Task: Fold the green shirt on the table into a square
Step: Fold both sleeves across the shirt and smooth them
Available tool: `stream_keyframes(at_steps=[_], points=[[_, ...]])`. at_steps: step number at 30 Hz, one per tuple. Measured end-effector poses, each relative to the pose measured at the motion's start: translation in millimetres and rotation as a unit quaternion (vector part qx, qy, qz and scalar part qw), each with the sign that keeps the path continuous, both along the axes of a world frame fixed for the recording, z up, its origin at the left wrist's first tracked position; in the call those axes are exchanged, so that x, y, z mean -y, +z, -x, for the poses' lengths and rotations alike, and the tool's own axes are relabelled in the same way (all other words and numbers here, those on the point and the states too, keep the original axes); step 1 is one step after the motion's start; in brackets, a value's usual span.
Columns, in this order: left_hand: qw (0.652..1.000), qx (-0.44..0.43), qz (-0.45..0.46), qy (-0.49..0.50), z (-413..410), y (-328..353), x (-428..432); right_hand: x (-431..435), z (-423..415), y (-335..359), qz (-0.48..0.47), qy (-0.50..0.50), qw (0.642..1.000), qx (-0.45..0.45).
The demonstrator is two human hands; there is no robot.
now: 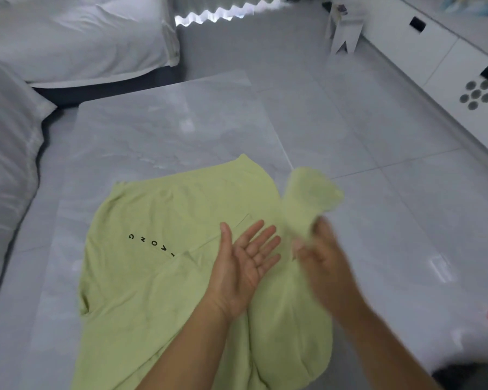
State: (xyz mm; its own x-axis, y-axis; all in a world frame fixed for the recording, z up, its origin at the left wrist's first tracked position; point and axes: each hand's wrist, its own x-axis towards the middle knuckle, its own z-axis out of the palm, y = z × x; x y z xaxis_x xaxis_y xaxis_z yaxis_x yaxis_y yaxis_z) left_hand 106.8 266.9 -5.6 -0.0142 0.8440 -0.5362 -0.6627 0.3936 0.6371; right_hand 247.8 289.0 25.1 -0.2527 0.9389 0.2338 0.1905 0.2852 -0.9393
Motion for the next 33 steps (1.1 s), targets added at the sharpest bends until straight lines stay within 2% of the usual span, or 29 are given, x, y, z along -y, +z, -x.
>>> stream_keyframes(at_steps=[1,2,3,5,8,10,12,15,17,19,21,24,26,29,33], points=[[0.999,0.021,-0.006,0.031,15,-1,7,16,28,-8,-0.089,0.057,0.99,0.093],[0.997,0.031,-0.006,0.065,33,-3,17,36,55,-21,-0.171,0.085,0.963,0.191],[0.995,0.035,0.004,0.098,52,-6,28,58,76,-40,-0.202,0.118,0.935,0.268],[0.987,0.012,0.045,0.155,92,-20,57,105,106,-75,-0.155,0.174,0.902,0.364],[0.968,-0.007,0.126,0.215,139,-47,105,147,113,-119,-0.081,0.28,0.858,0.424],[0.962,-0.024,0.146,0.229,158,-56,120,151,109,-134,-0.074,0.28,0.842,0.456],[0.96,-0.057,0.154,0.226,167,-58,120,151,107,-139,-0.097,0.27,0.843,0.455],[0.931,-0.164,0.224,0.238,180,-67,102,154,109,-138,-0.109,0.266,0.851,0.44],[0.933,-0.13,0.232,0.244,189,-69,86,148,108,-138,-0.138,0.262,0.858,0.42],[0.954,-0.069,0.196,0.216,203,-67,77,130,102,-140,-0.154,0.222,0.869,0.414],[0.978,-0.014,0.122,0.17,216,-57,79,107,83,-142,-0.112,0.136,0.878,0.445],[0.989,0.016,-0.056,0.133,238,-44,89,87,42,-144,-0.019,0.051,0.847,0.528],[0.983,0.012,-0.111,0.148,250,-43,107,87,15,-146,0.015,0.04,0.823,0.566],[0.979,0.095,-0.061,0.17,266,-70,147,91,-15,-152,0.014,0.032,0.805,0.593],[0.957,0.089,0.066,0.267,263,-92,174,97,-20,-154,0.035,0.012,0.812,0.583]])
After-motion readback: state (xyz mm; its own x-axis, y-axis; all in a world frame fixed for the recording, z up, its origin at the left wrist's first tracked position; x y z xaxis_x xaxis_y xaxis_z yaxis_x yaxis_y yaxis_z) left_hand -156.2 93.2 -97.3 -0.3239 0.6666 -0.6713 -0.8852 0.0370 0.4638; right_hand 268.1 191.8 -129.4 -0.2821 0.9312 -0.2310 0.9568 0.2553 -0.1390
